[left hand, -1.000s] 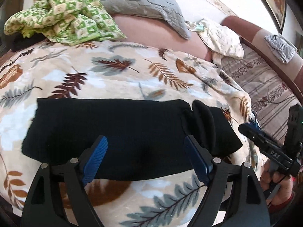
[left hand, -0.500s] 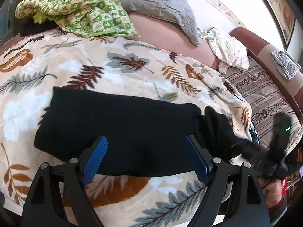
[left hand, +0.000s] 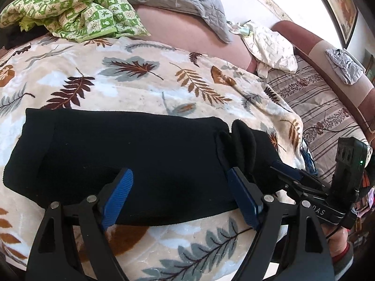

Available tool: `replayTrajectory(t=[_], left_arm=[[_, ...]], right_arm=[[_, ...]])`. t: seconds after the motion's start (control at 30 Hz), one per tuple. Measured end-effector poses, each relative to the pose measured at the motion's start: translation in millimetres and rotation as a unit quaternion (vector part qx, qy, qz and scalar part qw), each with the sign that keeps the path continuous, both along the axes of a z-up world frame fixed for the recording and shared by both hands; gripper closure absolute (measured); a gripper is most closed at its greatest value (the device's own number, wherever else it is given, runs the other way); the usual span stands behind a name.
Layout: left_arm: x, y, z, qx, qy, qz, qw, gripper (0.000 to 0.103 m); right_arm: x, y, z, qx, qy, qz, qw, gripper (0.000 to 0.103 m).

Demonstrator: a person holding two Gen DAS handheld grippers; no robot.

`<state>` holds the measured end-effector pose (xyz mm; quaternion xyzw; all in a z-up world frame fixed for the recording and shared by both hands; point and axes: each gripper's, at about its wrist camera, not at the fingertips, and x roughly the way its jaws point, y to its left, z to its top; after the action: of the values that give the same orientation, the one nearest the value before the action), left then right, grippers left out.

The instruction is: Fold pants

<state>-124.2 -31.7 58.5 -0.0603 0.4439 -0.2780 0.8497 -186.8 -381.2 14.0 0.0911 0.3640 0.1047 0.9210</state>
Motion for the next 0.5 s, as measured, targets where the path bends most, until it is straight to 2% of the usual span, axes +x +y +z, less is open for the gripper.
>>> replayTrajectory(t=[0.13,0.27,0.43,0.5], left_arm=[[0.2,15.0,3.2,-0.003,-0.009,0.016,0.9998,0.019],[6.1,35.1,-1.3,-0.005,0.004,0.040,0.9992,0.019],[9.0,46.9,-1.5,-0.018,0.010,0.052,0.9985,0.019],[7.8,47.4,-0.2,-0.017,0.005,0.051,0.9986,0.019]], right_arm=[[-6.4,-5.4,10.7,0.016,-0.019,0.003,1.000,0.045],[-6.2,-1.0,16.3,0.045,-0.029,0.014,0.998,0.045],[7.4,22.1,5.6,0.025,-0.008,0.032,0.999,0.045],[14.8,31.1,-0.6,-0.001,0.001,0.027,1.000,0.045]])
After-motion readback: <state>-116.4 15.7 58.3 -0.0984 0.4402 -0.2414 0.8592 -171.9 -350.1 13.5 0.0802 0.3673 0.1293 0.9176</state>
